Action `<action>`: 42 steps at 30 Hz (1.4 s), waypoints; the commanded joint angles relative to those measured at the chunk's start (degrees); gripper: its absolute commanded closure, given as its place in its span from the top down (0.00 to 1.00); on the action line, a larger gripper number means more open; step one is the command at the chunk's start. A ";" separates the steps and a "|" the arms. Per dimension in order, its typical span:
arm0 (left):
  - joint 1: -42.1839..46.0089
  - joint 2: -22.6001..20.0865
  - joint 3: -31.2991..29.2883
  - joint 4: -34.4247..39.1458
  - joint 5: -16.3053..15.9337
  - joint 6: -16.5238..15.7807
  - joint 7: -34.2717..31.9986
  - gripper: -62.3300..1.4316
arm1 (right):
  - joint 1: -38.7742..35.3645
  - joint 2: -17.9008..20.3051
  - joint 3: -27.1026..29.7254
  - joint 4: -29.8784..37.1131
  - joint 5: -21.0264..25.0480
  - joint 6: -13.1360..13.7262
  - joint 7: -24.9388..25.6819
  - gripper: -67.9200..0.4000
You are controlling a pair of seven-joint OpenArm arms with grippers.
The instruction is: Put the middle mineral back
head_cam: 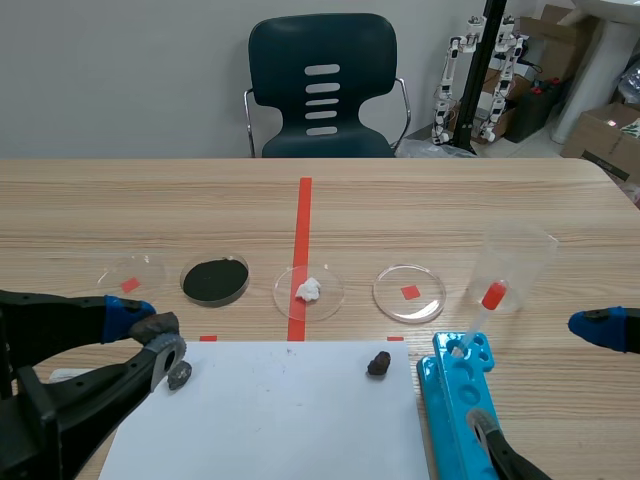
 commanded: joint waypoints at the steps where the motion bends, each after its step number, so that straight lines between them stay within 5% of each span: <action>1: -0.15 0.59 -0.11 0.98 -0.39 -0.15 -1.16 0.25 | 0.48 0.02 0.37 0.26 0.66 0.07 0.66 0.95; 38: -0.31 0.61 -0.09 0.98 -0.42 -0.20 -0.81 0.25 | 0.48 0.02 0.37 0.26 0.66 0.07 0.66 0.95; 42: -3.43 0.61 1.49 0.79 -0.50 -0.61 4.52 0.25 | 0.48 0.02 0.37 0.26 0.66 0.07 0.66 0.95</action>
